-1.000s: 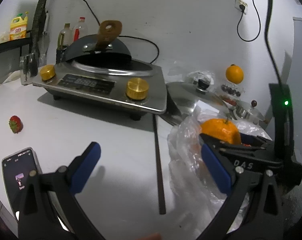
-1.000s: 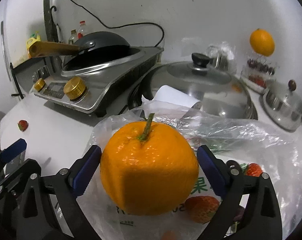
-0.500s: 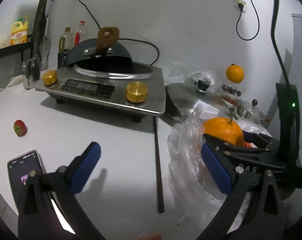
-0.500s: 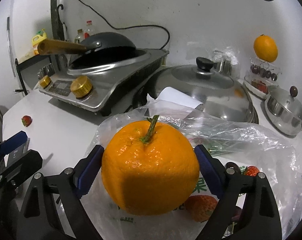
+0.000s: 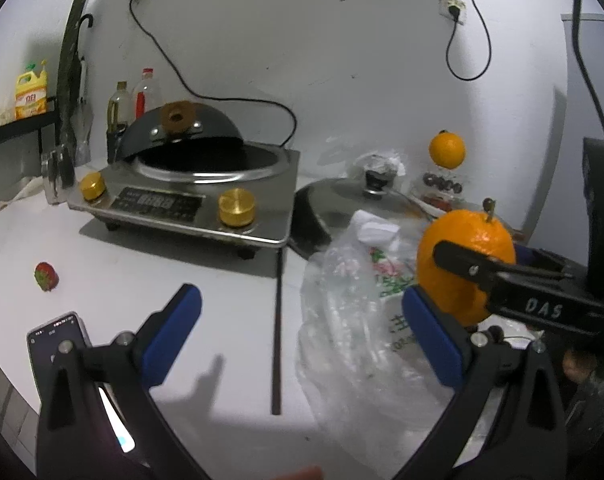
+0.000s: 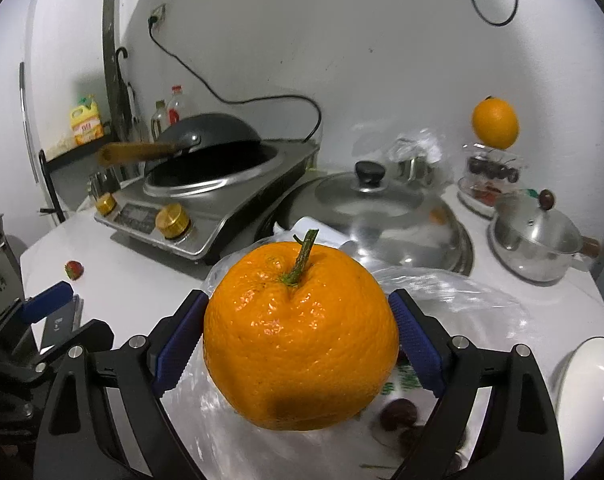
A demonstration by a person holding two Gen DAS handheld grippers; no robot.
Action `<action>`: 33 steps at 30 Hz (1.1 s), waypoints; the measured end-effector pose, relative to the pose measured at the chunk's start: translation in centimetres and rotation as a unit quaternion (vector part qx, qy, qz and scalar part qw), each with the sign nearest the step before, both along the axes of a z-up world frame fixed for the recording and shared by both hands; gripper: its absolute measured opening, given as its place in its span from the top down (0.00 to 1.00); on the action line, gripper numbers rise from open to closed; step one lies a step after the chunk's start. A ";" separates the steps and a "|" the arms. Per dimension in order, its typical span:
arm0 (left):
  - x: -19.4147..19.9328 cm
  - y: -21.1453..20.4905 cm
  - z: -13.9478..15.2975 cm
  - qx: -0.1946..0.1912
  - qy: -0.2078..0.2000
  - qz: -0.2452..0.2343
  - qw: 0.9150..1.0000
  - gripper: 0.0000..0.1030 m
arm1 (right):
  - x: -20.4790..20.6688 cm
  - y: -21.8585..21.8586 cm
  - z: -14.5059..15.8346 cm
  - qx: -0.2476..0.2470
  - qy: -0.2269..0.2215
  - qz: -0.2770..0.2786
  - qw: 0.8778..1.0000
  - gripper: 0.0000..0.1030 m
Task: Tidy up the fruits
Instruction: 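Close the right gripper on the orange and lift it from the bag, then carry the orange with the right gripper onto the white plate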
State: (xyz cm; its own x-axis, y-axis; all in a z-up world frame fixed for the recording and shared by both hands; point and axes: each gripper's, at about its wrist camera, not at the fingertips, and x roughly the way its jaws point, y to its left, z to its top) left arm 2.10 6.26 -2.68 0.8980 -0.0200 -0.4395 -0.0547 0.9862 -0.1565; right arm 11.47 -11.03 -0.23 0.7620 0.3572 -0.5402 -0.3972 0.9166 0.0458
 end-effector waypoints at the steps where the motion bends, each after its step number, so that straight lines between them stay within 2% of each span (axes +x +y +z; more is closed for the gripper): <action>1: -0.1 -0.3 0.2 0.002 -0.001 -0.001 1.000 0.02 | -0.3 -0.4 0.3 0.002 -0.003 -0.002 1.000 0.10; 16: -0.8 -6.3 2.2 0.023 -0.008 -0.035 0.999 0.02 | -3.6 -7.6 3.1 0.023 -0.028 -0.036 0.999 0.10; 33: 0.1 -12.8 3.0 0.048 -0.002 -0.069 0.996 0.02 | -5.3 -15.9 3.6 0.032 -0.036 -0.087 0.995 0.10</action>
State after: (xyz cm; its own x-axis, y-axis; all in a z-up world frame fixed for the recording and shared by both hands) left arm 2.17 -6.54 0.29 0.8911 -0.1015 -0.4424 0.0825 0.9947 -0.0619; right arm 6.18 -26.97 3.35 0.8513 0.2480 -0.4624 -0.2363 0.9680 0.0842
